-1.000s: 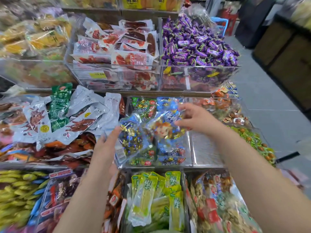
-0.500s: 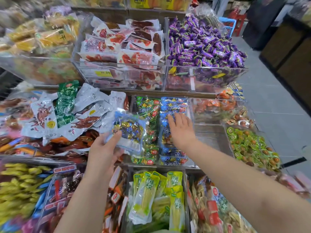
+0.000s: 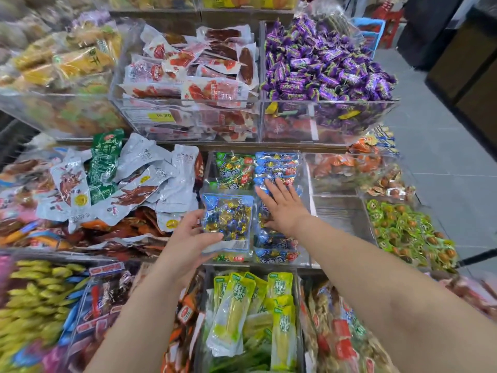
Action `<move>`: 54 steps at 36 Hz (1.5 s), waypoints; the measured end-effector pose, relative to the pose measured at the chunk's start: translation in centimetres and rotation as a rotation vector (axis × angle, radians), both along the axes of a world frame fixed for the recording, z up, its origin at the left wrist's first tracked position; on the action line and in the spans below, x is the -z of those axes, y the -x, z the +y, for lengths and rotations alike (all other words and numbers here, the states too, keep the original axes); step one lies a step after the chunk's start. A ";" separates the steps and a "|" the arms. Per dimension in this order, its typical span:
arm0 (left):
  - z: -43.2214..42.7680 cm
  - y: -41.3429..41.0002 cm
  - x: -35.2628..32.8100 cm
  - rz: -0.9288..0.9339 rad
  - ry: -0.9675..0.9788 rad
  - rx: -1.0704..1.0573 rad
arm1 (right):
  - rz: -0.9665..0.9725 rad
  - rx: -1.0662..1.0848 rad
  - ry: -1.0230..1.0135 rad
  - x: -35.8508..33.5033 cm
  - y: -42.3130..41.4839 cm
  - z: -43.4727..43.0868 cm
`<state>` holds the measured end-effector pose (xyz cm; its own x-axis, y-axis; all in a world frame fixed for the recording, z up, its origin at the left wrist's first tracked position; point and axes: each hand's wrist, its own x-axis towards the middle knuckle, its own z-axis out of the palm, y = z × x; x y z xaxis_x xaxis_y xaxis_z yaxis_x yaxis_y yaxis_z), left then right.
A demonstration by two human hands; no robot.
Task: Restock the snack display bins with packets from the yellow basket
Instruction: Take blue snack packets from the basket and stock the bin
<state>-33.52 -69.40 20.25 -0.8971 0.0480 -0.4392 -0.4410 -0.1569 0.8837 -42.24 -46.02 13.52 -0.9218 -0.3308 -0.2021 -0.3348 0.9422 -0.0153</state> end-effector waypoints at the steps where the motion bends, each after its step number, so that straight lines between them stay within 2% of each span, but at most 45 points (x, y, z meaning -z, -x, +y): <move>1: 0.6 0.3 0.5 0.001 0.009 0.004 | 0.003 -0.018 0.043 -0.2 -0.1 0.3; 4: 2.4 1.0 1.7 -0.006 0.053 0.056 | 0.070 0.003 0.194 -1.0 -1.0 1.9; 8: 4.8 2.8 3.5 0.075 0.224 0.108 | 0.210 0.319 0.496 -1.5 -2.9 4.8; 11: 7.1 4.4 4.3 0.142 0.357 0.130 | 0.168 0.516 0.695 -1.2 -4.8 6.0; 14: 8.8 5.6 5.2 0.218 0.537 0.175 | 0.133 0.558 0.729 -0.4 -6.3 6.5; 19: 11.0 5.9 6.8 0.197 0.774 0.364 | -0.043 0.635 0.861 0.1 -7.8 5.8; 21: 11.5 5.7 7.3 0.194 0.754 0.361 | -0.110 0.665 0.923 0.1 -7.9 5.1; 23: 11.7 5.7 7.6 0.187 0.645 0.288 | -0.155 0.701 0.983 0.1 -7.7 4.4; 27: 11.2 6.6 7.7 0.155 0.485 0.236 | -0.143 0.771 1.010 0.4 -7.3 3.1; 31: 11.6 7.4 8.1 0.140 0.520 0.308 | -0.086 0.863 1.074 0.9 -6.5 2.6; 36: 11.9 8.5 8.6 0.213 0.545 0.320 | -0.036 0.950 1.131 0.7 -4.8 2.2; 45: 9.7 8.2 9.2 0.248 0.503 0.418 | 0.052 0.981 1.031 1.5 -4.3 1.6; 54: 10.7 7.8 8.6 0.277 0.533 0.305 | 0.104 1.008 1.030 1.5 -4.4 1.3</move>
